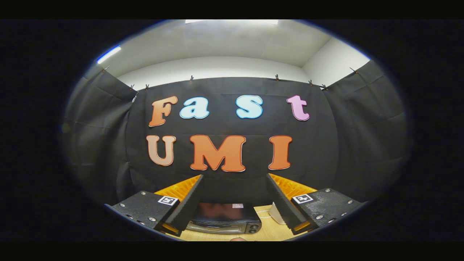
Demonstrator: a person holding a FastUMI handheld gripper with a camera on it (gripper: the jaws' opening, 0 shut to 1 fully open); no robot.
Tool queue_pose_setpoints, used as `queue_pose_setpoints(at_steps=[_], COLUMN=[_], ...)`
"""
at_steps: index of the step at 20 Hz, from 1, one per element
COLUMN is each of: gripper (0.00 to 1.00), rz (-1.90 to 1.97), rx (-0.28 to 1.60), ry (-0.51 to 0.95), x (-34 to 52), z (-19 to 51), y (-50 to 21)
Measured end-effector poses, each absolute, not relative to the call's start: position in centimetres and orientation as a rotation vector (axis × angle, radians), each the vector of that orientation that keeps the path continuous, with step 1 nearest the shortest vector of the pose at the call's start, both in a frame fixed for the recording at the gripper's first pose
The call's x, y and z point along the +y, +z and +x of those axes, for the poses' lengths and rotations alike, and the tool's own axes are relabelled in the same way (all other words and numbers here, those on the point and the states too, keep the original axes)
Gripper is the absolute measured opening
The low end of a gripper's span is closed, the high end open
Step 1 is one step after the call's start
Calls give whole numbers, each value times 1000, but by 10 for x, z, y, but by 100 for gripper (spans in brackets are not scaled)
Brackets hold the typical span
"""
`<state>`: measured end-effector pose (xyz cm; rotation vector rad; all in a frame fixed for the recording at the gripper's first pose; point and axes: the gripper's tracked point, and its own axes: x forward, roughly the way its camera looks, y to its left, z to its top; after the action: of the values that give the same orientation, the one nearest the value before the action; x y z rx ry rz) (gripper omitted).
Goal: Open the toaster oven, put the food inside, and close the toaster oven door.
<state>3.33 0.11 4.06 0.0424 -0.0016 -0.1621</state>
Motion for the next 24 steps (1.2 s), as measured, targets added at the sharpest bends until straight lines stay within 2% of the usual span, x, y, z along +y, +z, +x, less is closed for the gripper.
queue_pose_setpoints(at_steps=[24], gripper=[99], rz=[30], rx=[25], ry=[-174], x=[11], z=[43], y=[24])
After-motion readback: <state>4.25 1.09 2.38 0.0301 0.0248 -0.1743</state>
